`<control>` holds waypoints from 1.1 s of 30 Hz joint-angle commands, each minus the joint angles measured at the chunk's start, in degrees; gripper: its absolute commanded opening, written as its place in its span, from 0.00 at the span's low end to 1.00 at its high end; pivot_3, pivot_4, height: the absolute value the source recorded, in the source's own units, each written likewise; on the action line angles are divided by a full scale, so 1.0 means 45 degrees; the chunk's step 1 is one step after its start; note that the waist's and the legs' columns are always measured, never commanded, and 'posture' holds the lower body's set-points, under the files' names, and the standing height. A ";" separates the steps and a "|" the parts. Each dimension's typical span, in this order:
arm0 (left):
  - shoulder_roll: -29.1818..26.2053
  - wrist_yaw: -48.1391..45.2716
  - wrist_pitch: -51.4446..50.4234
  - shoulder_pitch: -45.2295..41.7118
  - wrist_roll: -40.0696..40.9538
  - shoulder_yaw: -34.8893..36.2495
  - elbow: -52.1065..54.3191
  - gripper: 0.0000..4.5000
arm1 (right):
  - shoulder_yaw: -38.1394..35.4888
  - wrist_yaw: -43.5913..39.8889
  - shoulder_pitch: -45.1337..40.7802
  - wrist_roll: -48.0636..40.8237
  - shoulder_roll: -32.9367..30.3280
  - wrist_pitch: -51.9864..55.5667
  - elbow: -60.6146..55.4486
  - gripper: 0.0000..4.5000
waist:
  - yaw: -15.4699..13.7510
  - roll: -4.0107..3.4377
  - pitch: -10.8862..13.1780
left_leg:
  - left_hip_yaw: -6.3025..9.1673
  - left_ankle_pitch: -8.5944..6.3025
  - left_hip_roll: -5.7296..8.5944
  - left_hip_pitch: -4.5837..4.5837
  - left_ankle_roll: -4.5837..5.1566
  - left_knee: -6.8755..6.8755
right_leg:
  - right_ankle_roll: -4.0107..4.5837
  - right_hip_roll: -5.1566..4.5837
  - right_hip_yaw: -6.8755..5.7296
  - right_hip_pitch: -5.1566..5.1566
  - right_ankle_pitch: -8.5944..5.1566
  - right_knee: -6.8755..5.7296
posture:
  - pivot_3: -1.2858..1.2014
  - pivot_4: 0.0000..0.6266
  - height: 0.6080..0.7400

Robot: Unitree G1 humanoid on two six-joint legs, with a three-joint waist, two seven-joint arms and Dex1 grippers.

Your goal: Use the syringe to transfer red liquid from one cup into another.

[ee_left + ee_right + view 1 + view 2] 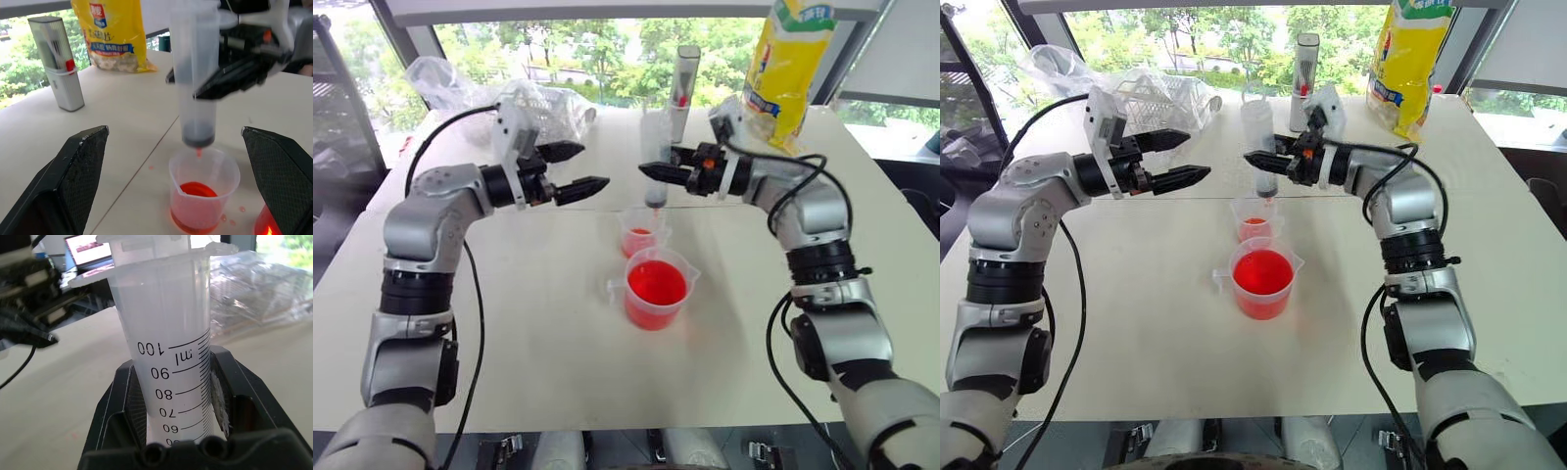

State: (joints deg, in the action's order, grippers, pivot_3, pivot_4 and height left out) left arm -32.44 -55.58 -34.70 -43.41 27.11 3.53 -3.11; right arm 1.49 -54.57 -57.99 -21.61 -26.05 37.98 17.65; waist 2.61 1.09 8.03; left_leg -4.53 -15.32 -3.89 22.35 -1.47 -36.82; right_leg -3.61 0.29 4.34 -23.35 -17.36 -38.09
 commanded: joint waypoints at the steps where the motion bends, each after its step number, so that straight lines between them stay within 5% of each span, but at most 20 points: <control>1: -0.0001 0.0249 -0.0016 0.0086 0.0350 0.0325 0.0734 0.99 | -0.0566 0.1090 -0.1251 -0.0448 -0.0707 0.2967 -0.1280 0.31 | -0.0016 0.0000 0.0000 | 0.0003 0.0000 0.0000 0.0000 0.0000 0.0004 | 0.0001 0.0003 0.0001 -0.0002 0.0000 0.0001 | 0.52 0.24 1.00; 11: 0.0361 0.0942 -0.0101 0.0776 0.0710 0.0319 0.1450 0.99 | 0.0263 0.2929 -0.3310 0.0116 -0.2377 0.8975 -0.0041 0.31 | -0.0030 0.0005 -0.0003 | -0.0009 -0.0001 0.0010 0.0005 0.0003 0.0022 | 0.0005 -0.0010 0.0018 -0.0008 -0.0002 0.0026 | 0.52 0.24 1.00; 14: 0.0277 0.1008 -0.0181 0.1022 0.0817 0.0377 0.1662 0.99 | 0.1738 0.2472 -0.2775 0.0016 -0.3264 1.0386 -0.0031 0.31 | -0.0020 0.0005 -0.0003 | -0.0010 -0.0002 0.0016 0.0006 0.0003 0.0041 | 0.0005 -0.0004 0.0019 -0.0011 -0.0003 0.0036 | 0.52 0.24 1.00; 20: -0.0231 0.0888 -0.0423 0.1671 0.0970 0.0351 0.2340 0.99 | 0.3099 0.2556 -0.0736 -0.0373 -0.3932 1.1760 -0.1024 0.31 | 0.0021 0.0008 -0.0005 | -0.0018 -0.0001 0.0018 0.0004 0.0004 0.0090 | 0.0004 0.0002 0.0030 -0.0023 -0.0002 0.0061 | 0.52 0.24 1.00; 31: -0.0202 0.1291 -0.0599 0.1960 0.1186 0.0153 0.3019 0.99 | 0.4297 0.4183 -0.0362 -0.1071 -0.3569 1.2116 0.0577 0.31 | -0.0006 0.0009 -0.0005 | -0.0019 0.0000 0.0020 -0.0001 0.0002 0.0115 | 0.0003 0.0011 0.0032 -0.0036 -0.0002 0.0059 | 0.52 0.24 1.00; 33: -0.0190 0.1372 -0.0662 0.1996 0.1217 0.0073 0.3177 1.00 | 0.4200 0.4438 -0.0328 -0.1078 -0.3418 1.2116 0.0735 0.54 | -0.0014 0.0009 -0.0005 | -0.0018 0.0000 0.0019 0.0000 0.0002 0.0117 | 0.0004 0.0010 0.0032 -0.0036 -0.0002 0.0060 | 0.52 0.24 1.00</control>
State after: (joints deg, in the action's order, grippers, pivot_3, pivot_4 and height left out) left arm -33.11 -49.74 -37.43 -34.03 31.84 3.46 8.57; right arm 21.87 -35.57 -59.24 -26.65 -41.49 92.16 20.73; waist 2.55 1.13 8.00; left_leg -4.61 -15.32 -3.80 22.35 -1.47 -36.30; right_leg -3.59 0.34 4.48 -23.51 -17.37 -37.82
